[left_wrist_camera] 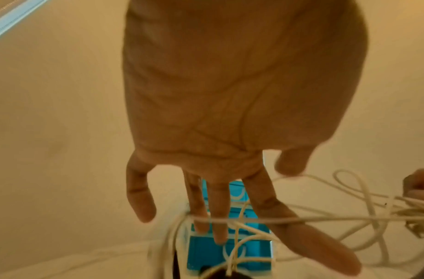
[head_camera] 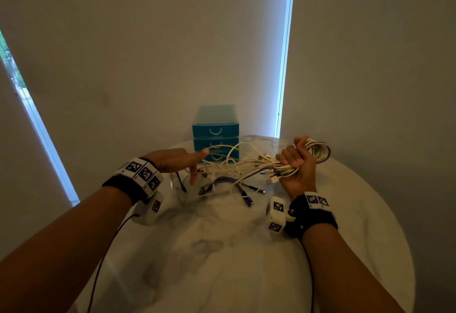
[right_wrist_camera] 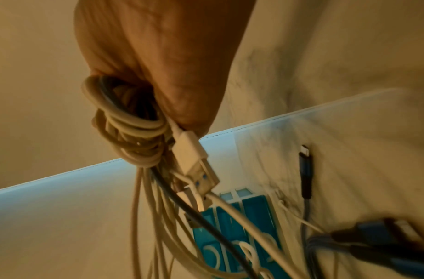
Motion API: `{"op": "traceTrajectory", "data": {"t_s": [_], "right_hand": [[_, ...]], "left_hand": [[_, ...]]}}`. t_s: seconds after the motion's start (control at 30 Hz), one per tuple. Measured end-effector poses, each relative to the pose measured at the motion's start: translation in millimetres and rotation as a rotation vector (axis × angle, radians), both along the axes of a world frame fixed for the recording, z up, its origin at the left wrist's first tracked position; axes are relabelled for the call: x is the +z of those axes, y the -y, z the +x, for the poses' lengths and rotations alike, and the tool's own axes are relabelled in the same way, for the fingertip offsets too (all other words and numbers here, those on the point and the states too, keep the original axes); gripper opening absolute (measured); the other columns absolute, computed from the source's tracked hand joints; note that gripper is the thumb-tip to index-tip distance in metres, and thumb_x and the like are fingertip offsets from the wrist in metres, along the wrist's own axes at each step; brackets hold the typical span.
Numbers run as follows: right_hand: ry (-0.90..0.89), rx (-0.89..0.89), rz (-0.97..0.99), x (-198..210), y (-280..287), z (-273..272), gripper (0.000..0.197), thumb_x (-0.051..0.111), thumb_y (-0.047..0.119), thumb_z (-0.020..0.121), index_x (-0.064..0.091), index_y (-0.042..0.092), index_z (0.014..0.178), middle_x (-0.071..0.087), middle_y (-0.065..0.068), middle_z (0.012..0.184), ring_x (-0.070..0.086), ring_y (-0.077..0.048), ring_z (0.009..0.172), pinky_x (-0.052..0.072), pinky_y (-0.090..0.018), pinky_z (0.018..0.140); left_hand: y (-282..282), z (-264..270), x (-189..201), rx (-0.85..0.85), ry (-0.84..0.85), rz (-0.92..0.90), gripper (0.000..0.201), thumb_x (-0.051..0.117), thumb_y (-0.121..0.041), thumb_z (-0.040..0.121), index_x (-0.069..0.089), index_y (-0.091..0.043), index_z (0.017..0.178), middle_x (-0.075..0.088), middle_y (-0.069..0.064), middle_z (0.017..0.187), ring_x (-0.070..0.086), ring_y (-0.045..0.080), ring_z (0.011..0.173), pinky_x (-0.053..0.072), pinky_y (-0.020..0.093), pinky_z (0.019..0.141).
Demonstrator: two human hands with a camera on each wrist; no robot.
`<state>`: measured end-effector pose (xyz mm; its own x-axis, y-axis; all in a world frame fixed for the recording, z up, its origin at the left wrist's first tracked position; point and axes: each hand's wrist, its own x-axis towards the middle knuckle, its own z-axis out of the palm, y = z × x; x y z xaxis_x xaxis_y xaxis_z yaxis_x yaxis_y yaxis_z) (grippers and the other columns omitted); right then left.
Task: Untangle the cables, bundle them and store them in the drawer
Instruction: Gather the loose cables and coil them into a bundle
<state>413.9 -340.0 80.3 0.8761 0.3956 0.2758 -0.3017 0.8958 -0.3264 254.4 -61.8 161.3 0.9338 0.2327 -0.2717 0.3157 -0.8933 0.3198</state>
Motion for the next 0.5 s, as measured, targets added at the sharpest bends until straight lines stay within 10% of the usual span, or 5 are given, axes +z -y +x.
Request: {"op": "traceTrajectory", "data": {"t_s": [0.17,0.3,0.4,0.5], "right_hand": [[-0.012,0.0,0.036,-7.0,1.7,-0.9,0.036,0.052,0.035,0.113,0.066,0.017,0.085,0.035,0.008,0.044,0.034,-0.005,0.036,0.031,-0.022,0.044],[-0.019,-0.005,0.016,-9.5,6.8,-6.8,0.035,0.05,0.034,0.114,0.065,0.017,0.087,0.034,0.008,0.044,0.033,-0.005,0.036,0.03,-0.022,0.043],[-0.023,-0.002,0.014,-9.1,8.3,-10.6,0.035,0.049,0.033,0.115,0.065,0.018,0.088,0.034,0.008,0.044,0.032,-0.005,0.036,0.028,-0.021,0.043],[-0.02,-0.008,0.008,-7.0,11.4,-11.3,0.035,0.049,0.033,0.114,0.066,0.017,0.088,0.034,0.008,0.044,0.032,-0.005,0.036,0.026,-0.022,0.044]], "left_hand": [[-16.4,10.5,-22.5,0.14,-0.007,0.447,0.068,0.053,-0.1,0.07,0.083,-0.039,0.078,0.053,-0.012,0.157,0.042,0.032,0.142,0.028,0.067,0.114],[8.2,17.8,-25.6,0.281,0.426,0.453,0.034,0.067,-0.062,0.088,0.072,-0.028,0.086,0.073,-0.006,0.09,0.069,0.025,0.099,0.039,0.056,0.109],[47.6,24.0,-19.6,0.131,0.675,-0.015,0.026,0.064,-0.05,0.099,0.068,-0.025,0.092,0.072,-0.006,0.086,0.069,0.018,0.085,0.051,0.037,0.085],[84.6,23.8,-14.3,-0.07,0.442,-0.319,0.053,0.051,-0.065,0.104,0.079,-0.02,0.107,0.077,-0.005,0.103,0.069,0.009,0.093,0.052,0.027,0.082]]}}
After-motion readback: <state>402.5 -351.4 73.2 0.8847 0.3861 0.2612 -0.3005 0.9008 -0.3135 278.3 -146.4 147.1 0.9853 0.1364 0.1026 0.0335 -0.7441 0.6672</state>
